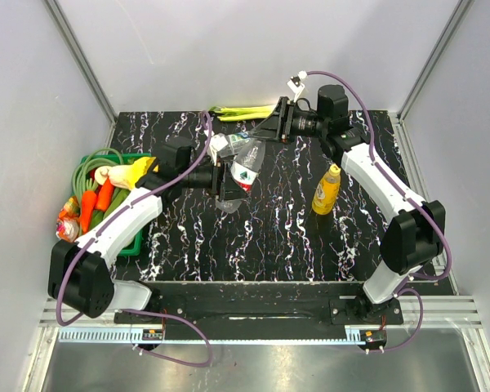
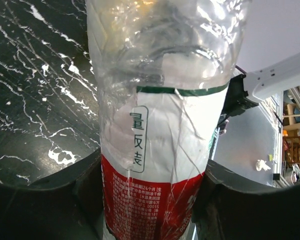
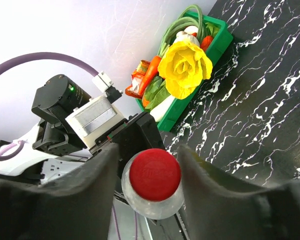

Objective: Unscrew the bottle caps

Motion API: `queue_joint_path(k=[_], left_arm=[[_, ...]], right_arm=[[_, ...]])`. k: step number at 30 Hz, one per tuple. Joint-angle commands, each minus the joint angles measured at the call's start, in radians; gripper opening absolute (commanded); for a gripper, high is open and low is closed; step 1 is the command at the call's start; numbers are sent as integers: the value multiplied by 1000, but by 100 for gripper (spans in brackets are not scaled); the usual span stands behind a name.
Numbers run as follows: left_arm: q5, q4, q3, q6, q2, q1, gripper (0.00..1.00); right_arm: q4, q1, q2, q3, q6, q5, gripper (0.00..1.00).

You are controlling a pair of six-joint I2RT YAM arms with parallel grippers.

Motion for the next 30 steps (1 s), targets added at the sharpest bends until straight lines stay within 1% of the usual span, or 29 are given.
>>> queue_joint_path(k=[1, 2, 5, 7, 10, 16, 21, 23, 26, 30], left_arm=[[-76, -42, 16, 48, -5, -2, 47], [-90, -56, 15, 56, -7, -4, 47], [-133, -93, 15, 83, -22, -4, 48], [-174, -128, 18, 112, -38, -10, 49], [-242, -182, 21, 140, -73, -22, 50], [-532, -314, 41, 175, -159, -92, 49], [-754, -400, 47, 195, -229, -157, 50], [-796, -415, 38, 197, -254, -165, 51], [-839, -437, 23, 191, -303, -177, 51], [-874, -437, -2, 172, -344, -185, 51]], right_arm=[[50, -1, -31, 12, -6, 6, 68], [50, -1, -37, 14, 3, 16, 77], [48, -9, -51, 21, 31, 52, 94], [48, -17, -65, 26, 35, 69, 100], [39, -24, -85, 26, 32, 97, 100], [28, -24, -108, 11, 43, 134, 100], [53, -23, -120, -23, 77, 126, 100], [53, -23, -132, -46, 88, 129, 100], [128, -17, -155, -97, 126, 129, 100], [129, 9, -165, -123, 130, 138, 100]])
